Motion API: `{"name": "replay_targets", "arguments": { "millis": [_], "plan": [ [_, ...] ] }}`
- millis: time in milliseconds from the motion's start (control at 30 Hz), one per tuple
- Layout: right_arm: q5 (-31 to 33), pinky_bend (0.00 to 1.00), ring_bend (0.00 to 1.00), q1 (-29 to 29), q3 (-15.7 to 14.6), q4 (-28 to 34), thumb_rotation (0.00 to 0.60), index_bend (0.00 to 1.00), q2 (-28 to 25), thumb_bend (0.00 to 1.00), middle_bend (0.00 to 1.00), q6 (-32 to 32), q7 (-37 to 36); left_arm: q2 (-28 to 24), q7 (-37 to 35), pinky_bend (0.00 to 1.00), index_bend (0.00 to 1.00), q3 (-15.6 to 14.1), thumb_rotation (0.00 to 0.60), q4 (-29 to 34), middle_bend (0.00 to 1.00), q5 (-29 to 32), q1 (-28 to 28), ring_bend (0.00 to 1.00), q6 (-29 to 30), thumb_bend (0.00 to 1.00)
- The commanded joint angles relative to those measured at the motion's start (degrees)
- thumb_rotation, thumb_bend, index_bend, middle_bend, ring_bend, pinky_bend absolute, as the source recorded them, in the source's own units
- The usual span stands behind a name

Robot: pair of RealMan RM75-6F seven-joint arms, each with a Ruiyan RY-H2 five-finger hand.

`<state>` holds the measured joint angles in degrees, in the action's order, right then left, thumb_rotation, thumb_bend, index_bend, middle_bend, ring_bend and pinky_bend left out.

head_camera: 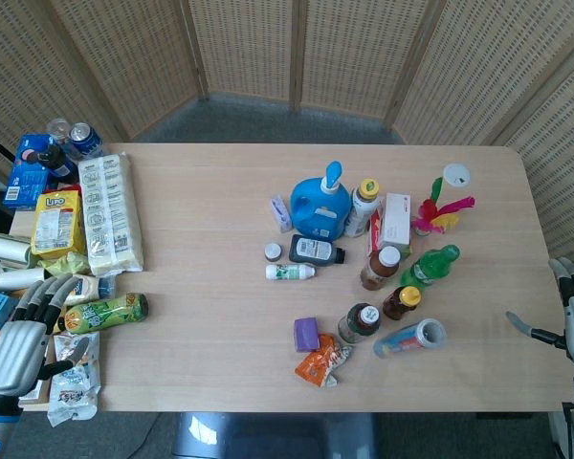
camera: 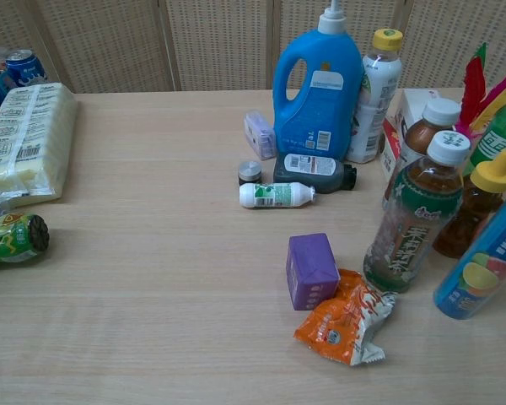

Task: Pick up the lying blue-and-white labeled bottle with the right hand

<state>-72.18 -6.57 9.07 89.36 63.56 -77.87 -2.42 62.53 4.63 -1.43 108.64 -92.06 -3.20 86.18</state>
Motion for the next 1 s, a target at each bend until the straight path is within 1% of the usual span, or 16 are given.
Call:
{"name": "replay_targets", "arguments": {
  "millis": [33, 300, 367, 500, 667, 700, 733, 800, 833, 933, 1000],
  "plan": [
    [0.05, 0.00, 0.00, -0.20, -0.02, -0.34, 0.311, 0.00, 0.32, 0.13, 0.00, 0.45, -0.37, -0.07, 0.05, 0.00, 0.00, -0.09, 0.600, 0.02, 0.00, 0.04, 0.09, 0.00, -0.01, 0.38],
    [-0.14, 0.00, 0.00, 0.19, 0.44, -1.29, 0.314, 0.00, -0.24, 0.13, 0.00, -0.10, -2.41, -0.68, 0.21, 0.00, 0.00, -0.21, 0.600, 0.43, 0.00, -0.90, 0.56, 0.00, 1.10, 0.38],
    [0.09, 0.00, 0.00, 0.32, 0.68, -1.54, 0.314, 0.00, -0.48, 0.13, 0.00, -0.19, -2.96, -0.78, 0.33, 0.00, 0.00, -0.01, 0.600, 0.59, 0.00, -0.63, 0.33, 0.00, 0.75, 0.38],
    [0.78, 0.00, 0.00, 0.55, 0.92, -1.87, 0.341, 0.00, -1.20, 0.13, 0.00, 1.00, -6.05, -0.47, 0.57, 0.00, 0.00, 0.45, 0.600, 0.72, 0.00, -0.21, -0.33, 0.00, -0.11, 0.38],
    [0.89, 0.00, 0.00, 1.07, 0.67, -2.15, 0.346, 0.00, -2.70, 0.13, 0.00, 2.19, -9.01, 0.26, 1.23, 0.00, 0.00, 0.85, 0.600, 0.88, 0.00, 0.59, -1.25, 0.00, -1.64, 0.38],
    [0.90, 0.00, 0.00, 1.21, 0.72, -2.17, 0.353, 0.00, -3.12, 0.13, 0.00, 2.50, -10.40, 0.39, 1.35, 0.00, 0.00, 0.94, 0.600, 0.90, 0.00, 0.71, -1.42, 0.00, -1.88, 0.38],
    [0.82, 0.00, 0.00, 1.44, 0.74, -2.29, 0.378, 0.00, -3.79, 0.13, 0.00, 2.94, -12.45, 0.56, 1.56, 0.00, 0.00, 1.08, 0.600, 0.91, 0.00, 0.85, -1.66, 0.00, -2.16, 0.38],
    [0.43, 0.00, 0.00, 1.82, 0.53, -2.77, 0.450, 0.00, -4.90, 0.14, 0.00, 3.66, -15.30, 0.82, 1.94, 0.00, 0.00, 1.25, 0.600, 1.01, 0.00, 1.08, -2.02, 0.00, -2.65, 0.38],
    [0.15, 0.00, 0.00, 2.17, 0.42, -3.02, 0.464, 0.00, -5.56, 0.14, 0.00, 3.94, -17.48, 0.97, 2.21, 0.00, 0.00, 1.38, 0.600, 1.13, 0.00, 1.19, -2.28, 0.00, -2.99, 0.38],
    [-0.66, 0.00, 0.00, 3.09, -0.04, -3.76, 0.474, 0.00, -6.74, 0.15, 0.00, 4.55, -22.90, 1.39, 2.90, 0.00, 0.00, 1.71, 0.600, 1.41, 0.00, 1.37, -2.93, 0.00, -3.69, 0.38],
    [-1.20, 0.00, 0.00, 3.48, -0.53, -4.25, 0.477, 0.00, -7.06, 0.15, 0.00, 4.95, -24.86, 1.63, 3.25, 0.00, 0.00, 1.89, 0.600, 1.55, 0.00, 1.57, -3.28, 0.00, -4.07, 0.38]
  ]
}}
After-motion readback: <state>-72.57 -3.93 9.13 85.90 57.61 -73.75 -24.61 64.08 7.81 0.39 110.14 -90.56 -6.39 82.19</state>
